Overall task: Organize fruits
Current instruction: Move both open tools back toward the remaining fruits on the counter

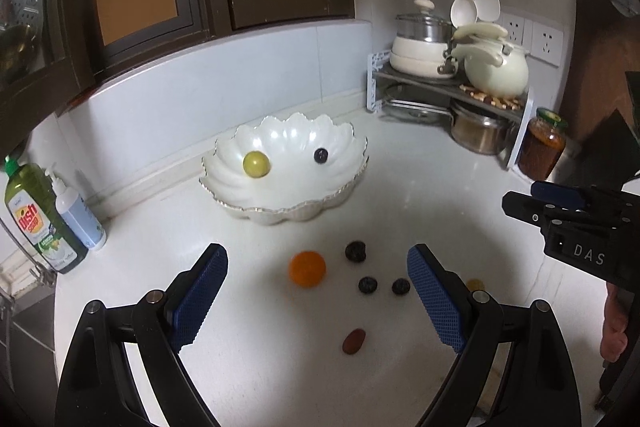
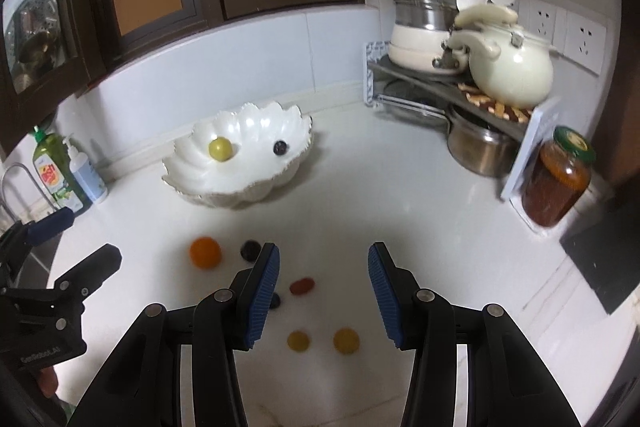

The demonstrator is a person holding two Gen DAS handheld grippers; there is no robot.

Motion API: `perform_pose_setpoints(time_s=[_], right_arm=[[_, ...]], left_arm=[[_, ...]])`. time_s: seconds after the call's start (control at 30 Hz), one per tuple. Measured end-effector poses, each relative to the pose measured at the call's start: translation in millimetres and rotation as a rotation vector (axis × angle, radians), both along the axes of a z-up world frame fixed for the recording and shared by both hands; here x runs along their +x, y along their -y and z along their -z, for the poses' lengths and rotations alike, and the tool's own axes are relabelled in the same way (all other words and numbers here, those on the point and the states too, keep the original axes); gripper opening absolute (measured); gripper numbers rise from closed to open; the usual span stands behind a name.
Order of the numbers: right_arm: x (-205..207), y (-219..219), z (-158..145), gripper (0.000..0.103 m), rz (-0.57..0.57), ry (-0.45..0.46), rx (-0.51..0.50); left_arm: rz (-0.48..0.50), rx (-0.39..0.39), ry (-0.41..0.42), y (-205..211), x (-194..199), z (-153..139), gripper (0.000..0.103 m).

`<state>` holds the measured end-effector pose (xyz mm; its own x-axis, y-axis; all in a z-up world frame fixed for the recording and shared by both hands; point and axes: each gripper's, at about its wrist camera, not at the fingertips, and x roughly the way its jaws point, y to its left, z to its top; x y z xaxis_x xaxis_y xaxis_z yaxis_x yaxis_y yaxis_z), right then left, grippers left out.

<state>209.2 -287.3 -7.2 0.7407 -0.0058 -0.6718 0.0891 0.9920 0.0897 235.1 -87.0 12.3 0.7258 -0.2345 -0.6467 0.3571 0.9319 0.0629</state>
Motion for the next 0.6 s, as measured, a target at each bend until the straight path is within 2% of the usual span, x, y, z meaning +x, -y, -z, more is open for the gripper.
perform_pose_setpoints(time_s=[0.3, 0.6], right_arm=[[-11, 3, 26, 0.048, 0.019, -0.036, 0.004], [-10, 6, 51, 0.048, 0.008, -0.084, 0.009]], left_arm=[[-0.017, 0.000, -0.080, 3, -7, 29, 0.092], [-0.032, 0.008, -0.159, 6, -7, 58, 0.082]])
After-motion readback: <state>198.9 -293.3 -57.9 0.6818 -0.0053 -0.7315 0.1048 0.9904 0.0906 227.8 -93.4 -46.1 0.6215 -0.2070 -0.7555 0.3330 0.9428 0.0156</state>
